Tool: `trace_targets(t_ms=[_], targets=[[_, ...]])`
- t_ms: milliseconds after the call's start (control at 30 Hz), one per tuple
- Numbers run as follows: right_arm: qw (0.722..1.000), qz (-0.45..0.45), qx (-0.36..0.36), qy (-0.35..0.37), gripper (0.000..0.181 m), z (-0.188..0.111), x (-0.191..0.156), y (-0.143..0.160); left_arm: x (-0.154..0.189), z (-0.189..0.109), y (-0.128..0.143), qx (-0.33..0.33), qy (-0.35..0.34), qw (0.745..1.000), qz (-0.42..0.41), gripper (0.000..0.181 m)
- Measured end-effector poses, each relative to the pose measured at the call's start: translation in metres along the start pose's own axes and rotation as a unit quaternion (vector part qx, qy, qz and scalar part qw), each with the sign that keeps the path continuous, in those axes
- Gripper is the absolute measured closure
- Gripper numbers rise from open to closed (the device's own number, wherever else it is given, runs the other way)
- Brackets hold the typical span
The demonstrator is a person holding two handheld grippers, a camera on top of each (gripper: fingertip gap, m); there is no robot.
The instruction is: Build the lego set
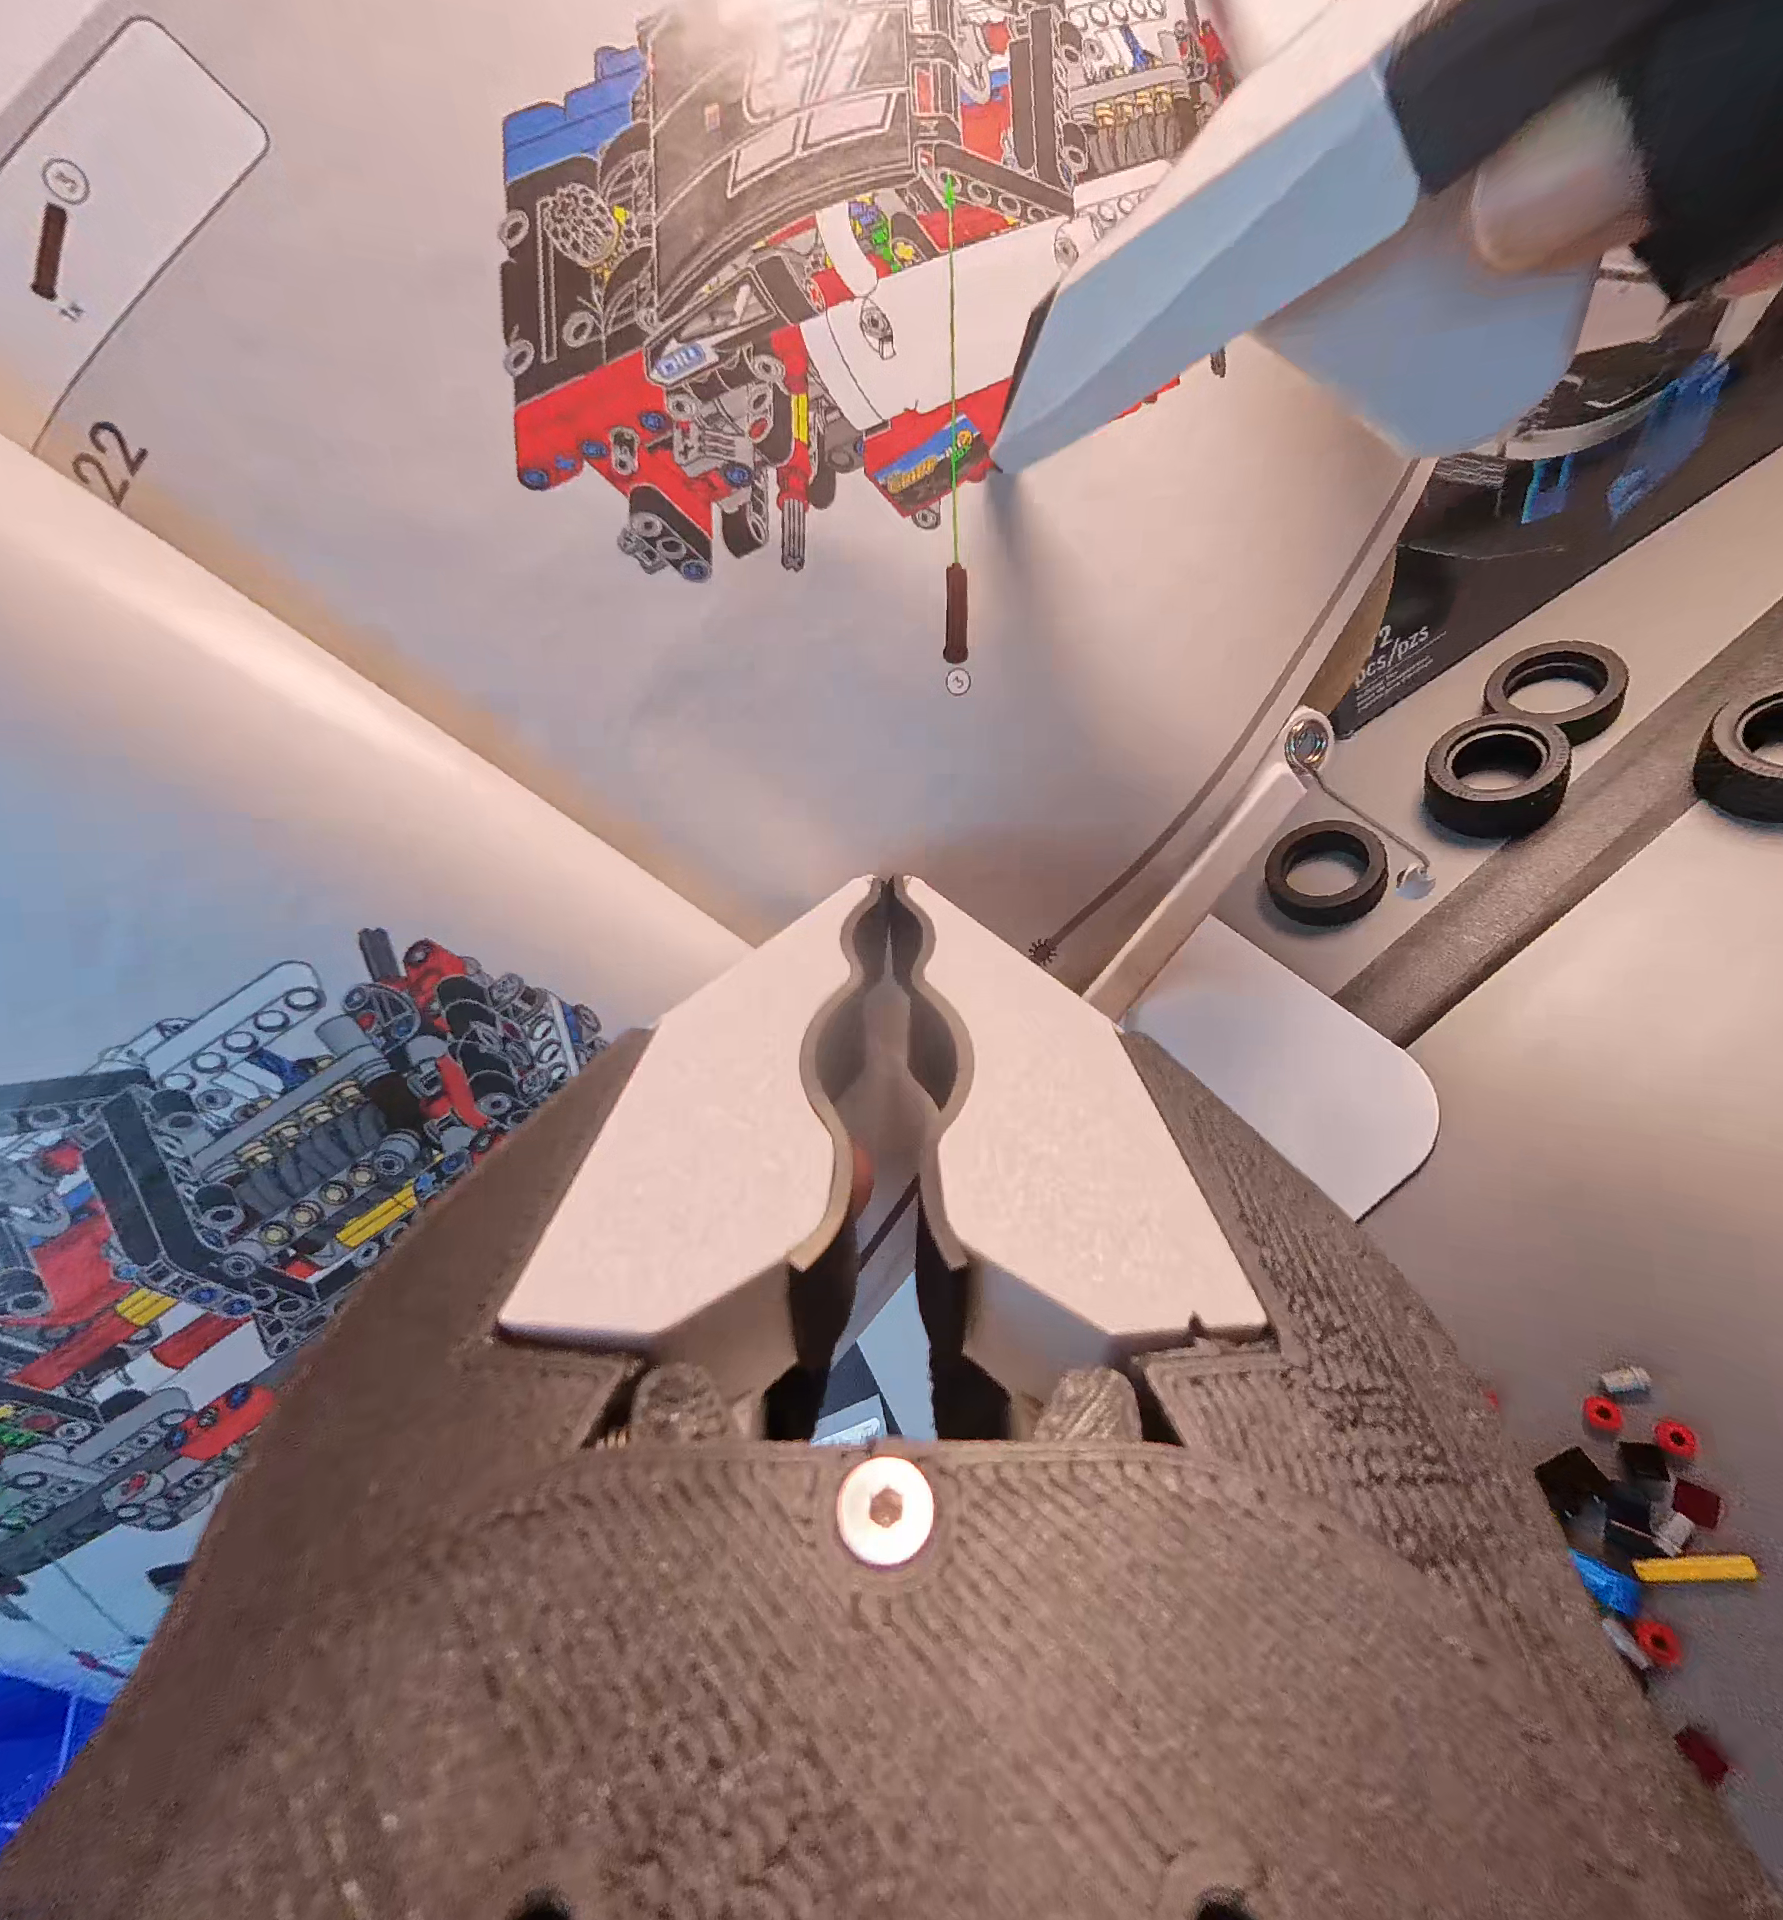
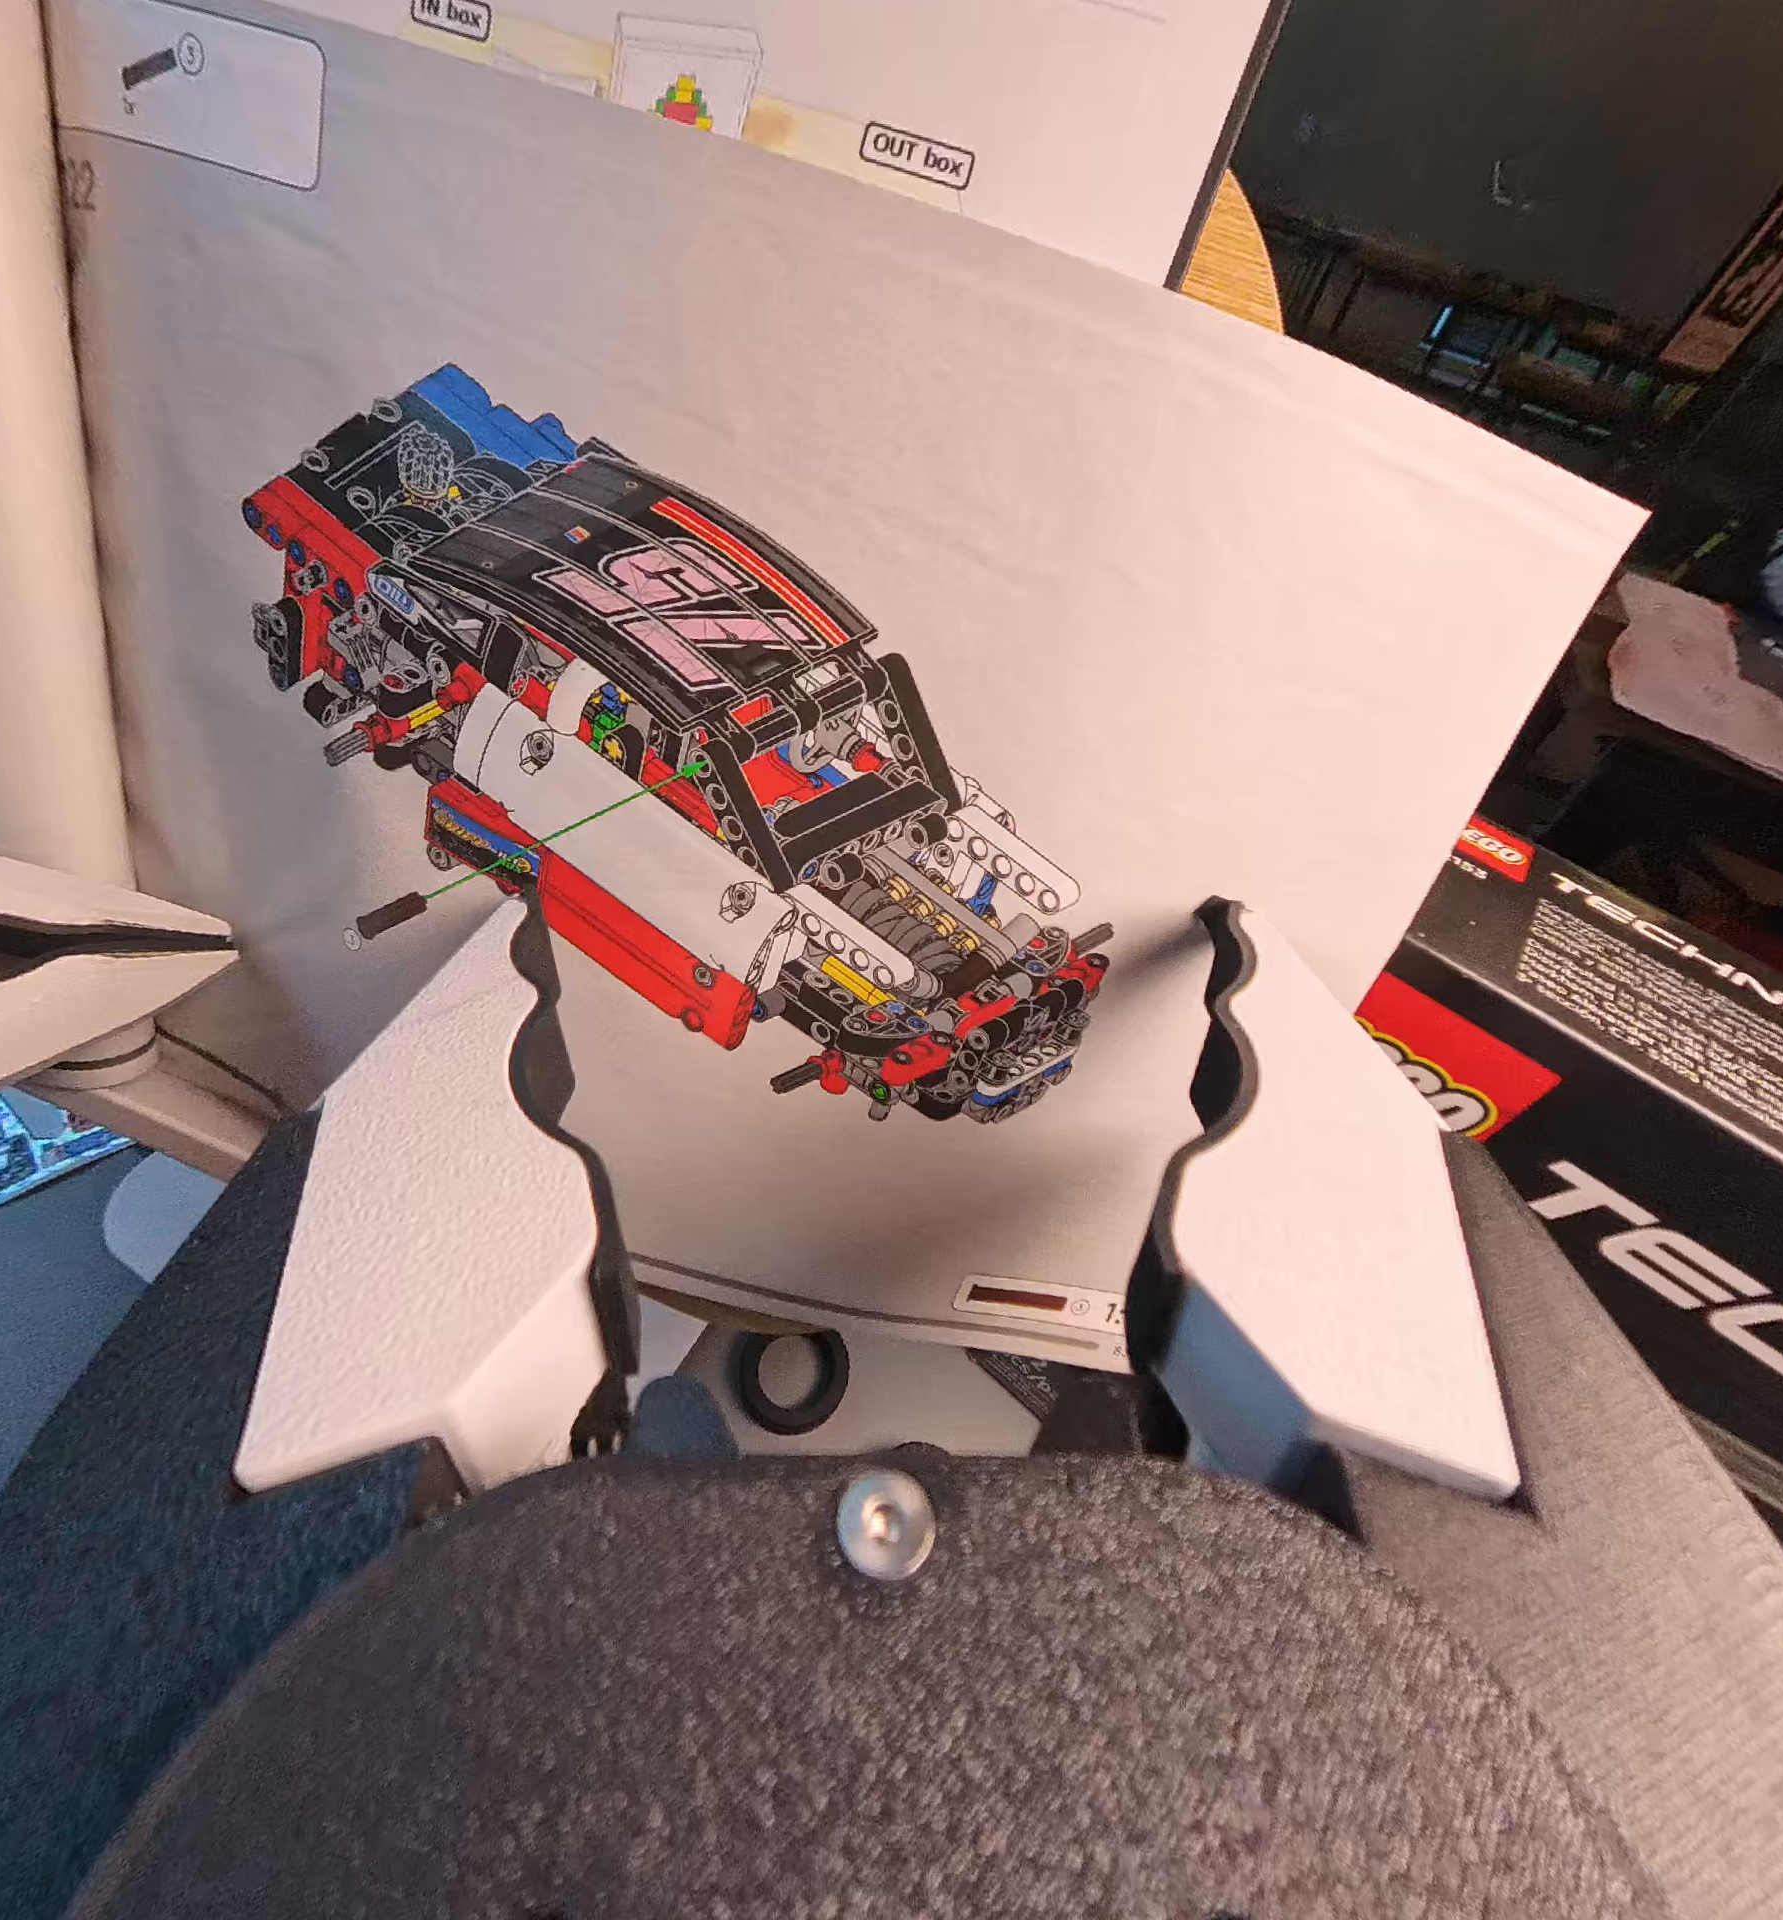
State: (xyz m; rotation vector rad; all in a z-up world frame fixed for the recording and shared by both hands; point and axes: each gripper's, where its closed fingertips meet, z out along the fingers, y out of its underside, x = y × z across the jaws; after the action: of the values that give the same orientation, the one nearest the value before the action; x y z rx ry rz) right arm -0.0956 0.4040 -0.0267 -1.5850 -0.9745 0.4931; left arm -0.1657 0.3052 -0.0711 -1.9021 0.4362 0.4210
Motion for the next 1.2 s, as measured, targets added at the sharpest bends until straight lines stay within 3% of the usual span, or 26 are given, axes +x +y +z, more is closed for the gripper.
trace_targets(t_ms=[167, 200, 267, 367, 400, 467, 567, 700, 867, 933, 1000, 1067, 1100, 1133, 1200], targets=[[0.999, -0.012, 0.016, 0.027, 0.074, 0.001, -0.006, -0.001, 0.0, -0.001, 0.002, 0.003, 0.01, 1.0, -0.011, 0.181], [0.999, -0.009, 0.022, 0.04, 0.089, -0.002, -0.002, -0.003, 0.0, -0.001, 0.002, 0.002, 0.01, 1.0, -0.011, 0.181], [0.997, -0.019, 0.041, 0.058, 0.144, -0.012, 0.002, -0.005, 0.001, -0.002, 0.002, 0.002, 0.011, 1.0, -0.013, 0.181], [0.998, -0.052, 0.027, 0.025, 0.177, -0.013, -0.013, 0.009, 0.002, -0.003, 0.002, 0.007, 0.011, 1.0, -0.016, 0.181], [0.998, -0.056, 0.028, 0.033, 0.172, -0.015, -0.012, 0.011, 0.002, -0.004, 0.002, 0.008, 0.011, 1.0, -0.015, 0.181], [0.994, -0.054, 0.064, 0.067, 0.128, -0.021, 0.003, 0.0, 0.002, -0.004, 0.002, 0.009, 0.011, 1.0, -0.013, 0.181], [0.996, 0.003, 0.082, 0.026, 0.071, -0.018, 0.013, -0.02, 0.002, -0.004, 0.002, 0.009, 0.01, 1.0, -0.011, 0.181], [1.0, -0.023, 0.019, -0.009, 0.052, 0.003, 0.002, -0.014, 0.002, -0.003, 0.002, 0.009, 0.012, 1.0, -0.014, 0.181], [0.998, -0.049, 0.029, 0.033, 0.096, -0.004, -0.001, -0.011, 0.001, -0.002, 0.002, 0.014, 0.01, 1.0, -0.013, 0.181], [0.996, -0.071, 0.032, 0.044, 0.152, -0.012, 0.001, -0.008, 0.002, -0.002, 0.002, 0.013, 0.011, 1.0, -0.013, 0.181], [0.994, -0.085, 0.035, 0.051, 0.161, -0.016, 0.003, -0.004, 0.002, -0.002, 0.002, 0.013, 0.012, 1.0, -0.012, 0.181], [0.994, -0.073, 0.055, 0.055, 0.111, -0.016, 0.011, -0.013, 0.002, -0.002, 0.002, 0.014, 0.011, 1.0, -0.011, 0.181], [0.996, -0.051, 0.059, 0.043, 0.076, -0.013, 0.015, -0.018, 0.002, -0.002, 0.002, 0.013, 0.012, 1.0, -0.012, 0.181], [0.998, -0.027, 0.053, 0.018, 0.059, -0.009, 0.014, -0.022, 0.003, -0.002, 0.002, 0.014, 0.011, 1.0, -0.011, 0.181], [0.999, -0.011, 0.027, -0.021, 0.045, 0.003, 0.007, -0.022, 0.002, -0.002, 0.002, 0.014, 0.011, 1.0, -0.009, 0.181]])
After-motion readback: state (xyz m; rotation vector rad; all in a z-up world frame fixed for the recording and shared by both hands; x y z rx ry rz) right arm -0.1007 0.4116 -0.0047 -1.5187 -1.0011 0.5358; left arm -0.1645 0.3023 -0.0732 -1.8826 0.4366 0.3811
